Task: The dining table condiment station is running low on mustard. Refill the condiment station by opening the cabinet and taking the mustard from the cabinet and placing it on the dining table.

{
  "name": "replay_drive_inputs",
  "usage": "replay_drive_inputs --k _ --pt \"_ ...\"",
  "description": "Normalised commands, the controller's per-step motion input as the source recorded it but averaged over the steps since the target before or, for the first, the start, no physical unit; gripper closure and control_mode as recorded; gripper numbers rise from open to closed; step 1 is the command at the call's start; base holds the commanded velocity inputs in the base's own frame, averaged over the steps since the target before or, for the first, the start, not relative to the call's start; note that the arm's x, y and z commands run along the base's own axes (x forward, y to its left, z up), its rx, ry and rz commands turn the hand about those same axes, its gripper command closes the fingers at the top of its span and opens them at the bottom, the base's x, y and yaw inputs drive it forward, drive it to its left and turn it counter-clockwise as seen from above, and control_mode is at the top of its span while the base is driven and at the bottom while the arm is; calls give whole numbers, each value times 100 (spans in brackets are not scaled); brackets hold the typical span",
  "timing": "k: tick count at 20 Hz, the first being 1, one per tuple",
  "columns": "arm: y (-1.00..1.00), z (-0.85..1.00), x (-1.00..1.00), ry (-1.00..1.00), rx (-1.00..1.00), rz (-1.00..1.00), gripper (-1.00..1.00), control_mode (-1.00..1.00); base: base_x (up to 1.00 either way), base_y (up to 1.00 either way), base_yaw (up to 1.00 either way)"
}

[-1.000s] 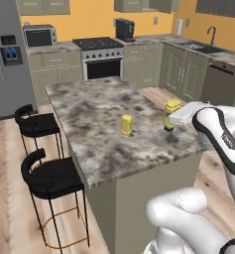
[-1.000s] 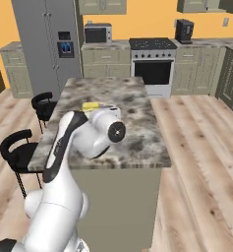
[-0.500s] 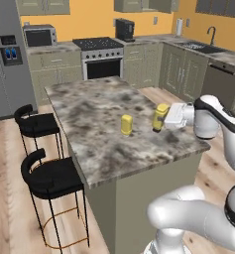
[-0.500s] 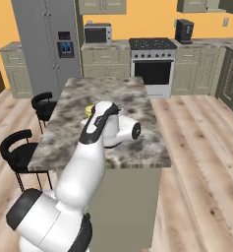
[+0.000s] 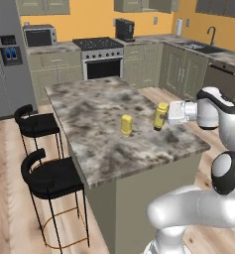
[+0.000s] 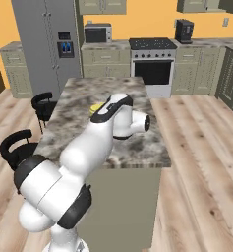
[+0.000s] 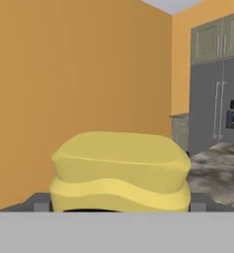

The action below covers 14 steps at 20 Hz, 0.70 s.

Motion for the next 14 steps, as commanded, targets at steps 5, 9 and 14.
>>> replay_drive_inputs --k 5,9,14 --pt "8 -32 15 -3 0 0 100 -100 0 0 0" --pt "19 -37 14 -6 0 0 100 -100 0 0 0" --pt "19 -30 19 -5 0 0 100 -100 0 0 0"
